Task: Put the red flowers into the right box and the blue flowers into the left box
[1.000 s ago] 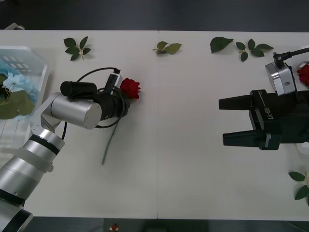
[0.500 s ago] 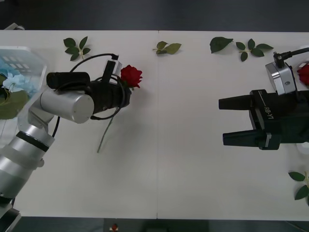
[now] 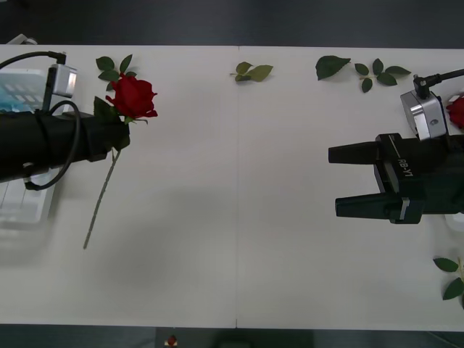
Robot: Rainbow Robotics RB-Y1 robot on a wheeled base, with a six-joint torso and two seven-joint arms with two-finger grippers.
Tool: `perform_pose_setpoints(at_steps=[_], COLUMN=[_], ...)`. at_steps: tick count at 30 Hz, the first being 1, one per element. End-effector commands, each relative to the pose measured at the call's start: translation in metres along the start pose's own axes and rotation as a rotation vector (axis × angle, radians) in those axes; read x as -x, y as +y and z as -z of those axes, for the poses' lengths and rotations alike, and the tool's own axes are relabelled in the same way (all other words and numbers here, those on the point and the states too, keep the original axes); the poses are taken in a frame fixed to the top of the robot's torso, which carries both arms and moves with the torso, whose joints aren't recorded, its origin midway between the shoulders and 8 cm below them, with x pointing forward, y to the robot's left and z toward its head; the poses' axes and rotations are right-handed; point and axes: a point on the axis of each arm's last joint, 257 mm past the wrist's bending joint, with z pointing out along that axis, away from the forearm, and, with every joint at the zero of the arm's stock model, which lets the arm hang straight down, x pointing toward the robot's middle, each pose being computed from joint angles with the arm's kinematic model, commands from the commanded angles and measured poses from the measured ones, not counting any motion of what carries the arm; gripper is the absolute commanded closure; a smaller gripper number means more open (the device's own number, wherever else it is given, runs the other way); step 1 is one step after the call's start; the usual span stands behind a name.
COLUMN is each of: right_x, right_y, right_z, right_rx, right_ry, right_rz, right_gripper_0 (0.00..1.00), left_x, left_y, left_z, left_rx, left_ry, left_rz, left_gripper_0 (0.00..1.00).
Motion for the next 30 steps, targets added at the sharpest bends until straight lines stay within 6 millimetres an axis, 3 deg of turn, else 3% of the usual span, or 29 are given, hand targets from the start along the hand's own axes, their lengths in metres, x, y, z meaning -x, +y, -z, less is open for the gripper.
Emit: perform_pose_setpoints(at_steps=[1, 6, 13, 22, 30], right_x=[0.003, 0.004, 0.005, 0.007, 0.008], right_y=[0.003, 0.003, 0.003, 0.004, 0.004], right_z=[0.006, 0.006, 0.006, 0.006, 0.006], right_rx=[-0.004, -0.003, -0.002, 0.002, 0.002], right_ry=[0.024, 0.02, 0.016, 0.008, 0.005], right_rz=[0.024, 0.018, 0.015, 0.011, 0.007], right_gripper_0=[0.0, 0.0, 0.0, 0.0, 0.0], left_x=[0.012, 0.03, 0.051, 0.066, 0.08], left_y=[-0.033, -0.07, -0.124, -0.192, -0.231], left_z=[0.013, 0.017, 0.004, -0.041, -0.071], left_rx=[-0.14, -0.322, -0.546, -0.651, -0.657], left_ry=[-0.087, -0.224, -0.388, -0.537, -0.569], left_rz=[0.054, 0.09, 0.14, 0.213, 0.263], left_gripper_0=[1.0, 1.0, 1.0, 1.0, 1.0])
